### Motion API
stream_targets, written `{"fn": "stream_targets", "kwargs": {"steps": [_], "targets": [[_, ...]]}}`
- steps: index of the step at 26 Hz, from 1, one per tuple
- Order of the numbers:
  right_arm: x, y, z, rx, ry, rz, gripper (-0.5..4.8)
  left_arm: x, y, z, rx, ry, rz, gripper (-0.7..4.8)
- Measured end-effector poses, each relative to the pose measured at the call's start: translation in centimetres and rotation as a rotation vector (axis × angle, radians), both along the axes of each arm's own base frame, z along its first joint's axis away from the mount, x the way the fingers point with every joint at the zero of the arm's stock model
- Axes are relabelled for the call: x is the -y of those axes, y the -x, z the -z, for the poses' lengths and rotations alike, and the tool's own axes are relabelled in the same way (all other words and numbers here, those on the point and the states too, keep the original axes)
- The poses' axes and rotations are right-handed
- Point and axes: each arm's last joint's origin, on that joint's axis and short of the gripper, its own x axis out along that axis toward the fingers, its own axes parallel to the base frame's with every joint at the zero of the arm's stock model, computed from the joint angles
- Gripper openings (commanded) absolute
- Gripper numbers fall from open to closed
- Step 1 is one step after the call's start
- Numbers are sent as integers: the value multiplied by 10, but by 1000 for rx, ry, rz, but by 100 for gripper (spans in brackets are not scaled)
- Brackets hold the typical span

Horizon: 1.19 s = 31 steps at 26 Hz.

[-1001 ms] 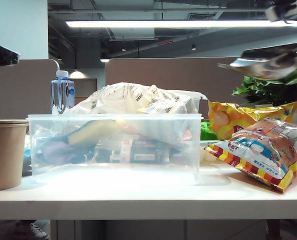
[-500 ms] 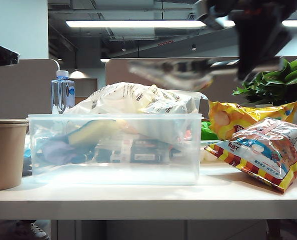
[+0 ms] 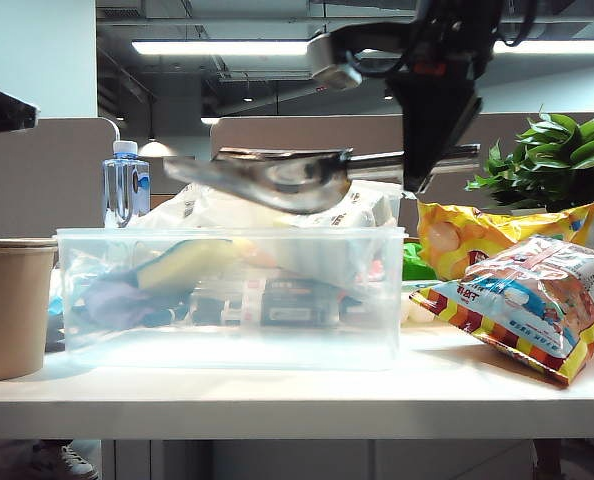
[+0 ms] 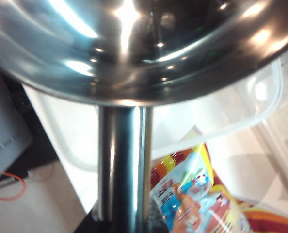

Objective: Pick up the metal ice scoop from the table and place it inside the transparent plastic box.

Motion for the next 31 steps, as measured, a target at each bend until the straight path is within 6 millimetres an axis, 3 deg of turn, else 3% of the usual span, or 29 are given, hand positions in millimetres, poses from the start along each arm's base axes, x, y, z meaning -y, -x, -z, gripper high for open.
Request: {"fn": "stream_targets", "kwargs": {"steps": [6,11,23,25,27,31], "targets": [[-24,-7,10,74,139,-146,-3,0,0,0,0,0,-1,-5],[-36,-17,3,287,176,-209,-3,0,0,0,0,0,-1,-5],[-56,-21,24,314,274,-283,-3,0,0,0,-1,-1,-1,-5],[-59,-21,29,317,302,-284,32,0,0,0,-1,-1,-1,-5],[-59,-21,29,319,302,-285,130,0,0,0,-1,-1,-1,-5],[-60,-22,28,332,292,-274,184,0,0,0,-1,-1,-1,-5]]}}
